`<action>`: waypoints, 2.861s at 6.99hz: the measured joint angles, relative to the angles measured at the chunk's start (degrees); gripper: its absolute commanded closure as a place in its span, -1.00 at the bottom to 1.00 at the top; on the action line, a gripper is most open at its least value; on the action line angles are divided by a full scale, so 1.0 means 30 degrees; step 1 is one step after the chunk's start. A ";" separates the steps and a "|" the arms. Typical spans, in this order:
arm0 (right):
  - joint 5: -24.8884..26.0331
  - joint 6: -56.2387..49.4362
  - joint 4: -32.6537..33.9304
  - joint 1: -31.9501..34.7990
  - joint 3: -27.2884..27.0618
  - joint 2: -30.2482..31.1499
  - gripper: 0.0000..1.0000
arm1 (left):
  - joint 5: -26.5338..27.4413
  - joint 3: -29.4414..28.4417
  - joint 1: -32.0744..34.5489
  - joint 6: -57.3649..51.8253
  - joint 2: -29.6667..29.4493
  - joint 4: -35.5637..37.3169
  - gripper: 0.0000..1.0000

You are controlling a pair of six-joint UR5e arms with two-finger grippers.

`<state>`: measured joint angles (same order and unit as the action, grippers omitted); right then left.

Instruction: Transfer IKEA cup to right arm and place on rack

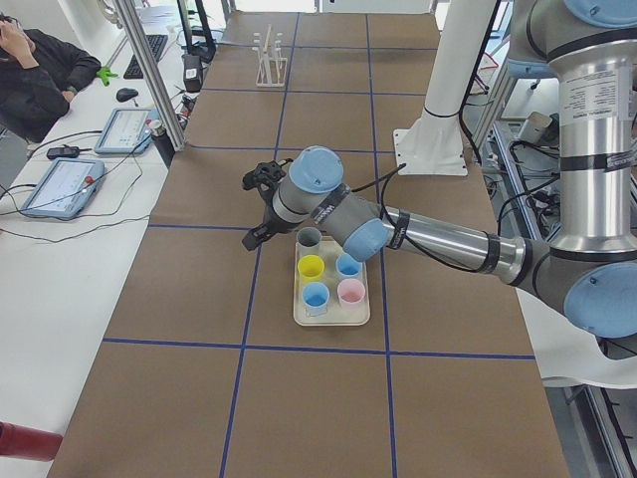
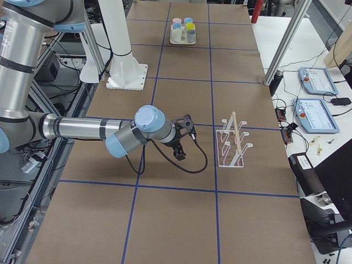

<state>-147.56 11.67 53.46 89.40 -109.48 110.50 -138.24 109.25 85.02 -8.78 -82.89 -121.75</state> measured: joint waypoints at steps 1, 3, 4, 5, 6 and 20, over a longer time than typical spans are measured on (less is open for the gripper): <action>-0.0469 0.1418 -0.0770 -0.0450 0.0048 -0.0007 -0.97 | 0.0131 -0.0786 -0.0749 0.0640 0.0047 -0.0687 -1.00; 0.0718 0.4840 -0.1907 -0.2804 -0.0699 -0.0072 -0.97 | 0.0786 -0.1968 -0.2849 0.2927 0.0668 -0.3353 -1.00; 0.2142 0.6953 -0.2071 -0.4545 -0.1615 -0.0123 -0.97 | 0.1359 -0.2617 -0.3777 0.4001 0.1052 -0.5023 -1.00; 0.3719 0.8735 -0.2124 -0.6295 -0.2402 -0.0164 -0.98 | 0.1712 -0.3427 -0.4363 0.4600 0.1248 -0.6477 -1.00; 0.5296 1.0151 -0.2138 -0.7912 -0.3038 -0.0217 -0.98 | 0.2069 -0.3956 -0.4899 0.5141 0.1324 -0.7460 -1.00; 0.7493 1.2926 -0.2856 -1.0902 -0.3652 -0.1141 -0.92 | 0.4084 -0.6816 -0.9076 0.9249 0.1206 -1.3162 1.00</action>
<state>-125.08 50.45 44.89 56.69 -120.44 107.08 -125.99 88.80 57.80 18.97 -79.27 -161.23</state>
